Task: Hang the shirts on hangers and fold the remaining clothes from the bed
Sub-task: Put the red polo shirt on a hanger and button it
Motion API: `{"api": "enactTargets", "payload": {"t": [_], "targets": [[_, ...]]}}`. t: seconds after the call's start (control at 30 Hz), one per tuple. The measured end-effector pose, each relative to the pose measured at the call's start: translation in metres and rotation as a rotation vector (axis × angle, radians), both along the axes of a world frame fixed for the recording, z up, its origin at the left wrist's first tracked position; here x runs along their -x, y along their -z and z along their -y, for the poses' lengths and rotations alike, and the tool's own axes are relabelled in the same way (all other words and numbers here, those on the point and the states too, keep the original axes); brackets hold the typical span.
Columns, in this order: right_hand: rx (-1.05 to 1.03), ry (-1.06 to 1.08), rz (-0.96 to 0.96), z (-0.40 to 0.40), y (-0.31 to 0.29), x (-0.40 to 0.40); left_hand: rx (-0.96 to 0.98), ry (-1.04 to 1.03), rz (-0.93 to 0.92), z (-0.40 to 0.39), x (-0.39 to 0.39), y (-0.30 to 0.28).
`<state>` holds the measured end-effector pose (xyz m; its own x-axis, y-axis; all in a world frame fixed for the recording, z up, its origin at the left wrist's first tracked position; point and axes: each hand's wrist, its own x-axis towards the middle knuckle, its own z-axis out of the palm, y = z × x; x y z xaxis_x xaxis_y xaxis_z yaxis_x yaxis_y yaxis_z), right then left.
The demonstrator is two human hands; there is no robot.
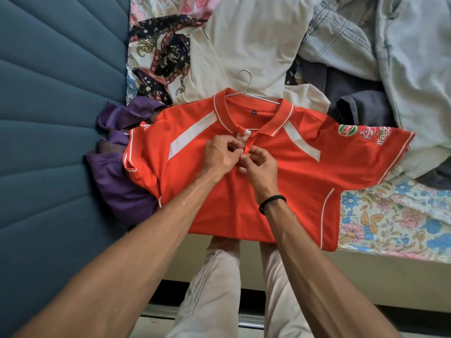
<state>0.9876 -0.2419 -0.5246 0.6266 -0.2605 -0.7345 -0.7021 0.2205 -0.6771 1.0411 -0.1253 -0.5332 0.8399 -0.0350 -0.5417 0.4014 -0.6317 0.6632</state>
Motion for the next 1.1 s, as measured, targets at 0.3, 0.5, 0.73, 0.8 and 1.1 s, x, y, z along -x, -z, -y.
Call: {"api": "enactTargets", "payload": {"t": [0.3, 0.5, 0.73, 0.8, 1.1], "targets": [[0.504, -0.134, -0.046, -0.01, -0.003, -0.011, -0.062, 0.131, -0.028, -0.005, -0.014, 0.003], [0.129, 0.107, -0.084, -0.015, 0.001, -0.006, -0.091, 0.115, -0.015, -0.005, -0.017, 0.004], [0.082, 0.106, -0.064, -0.007, -0.002, 0.01, -0.011, 0.027, 0.032, -0.006, 0.0, -0.001], [0.165, 0.085, -0.057, -0.008, -0.006, 0.007, 0.015, 0.016, 0.043, -0.006, 0.005, -0.003], [0.18, -0.049, -0.037, -0.005, -0.003, -0.003, 0.082, -0.106, 0.033, -0.006, 0.008, -0.003]]}}
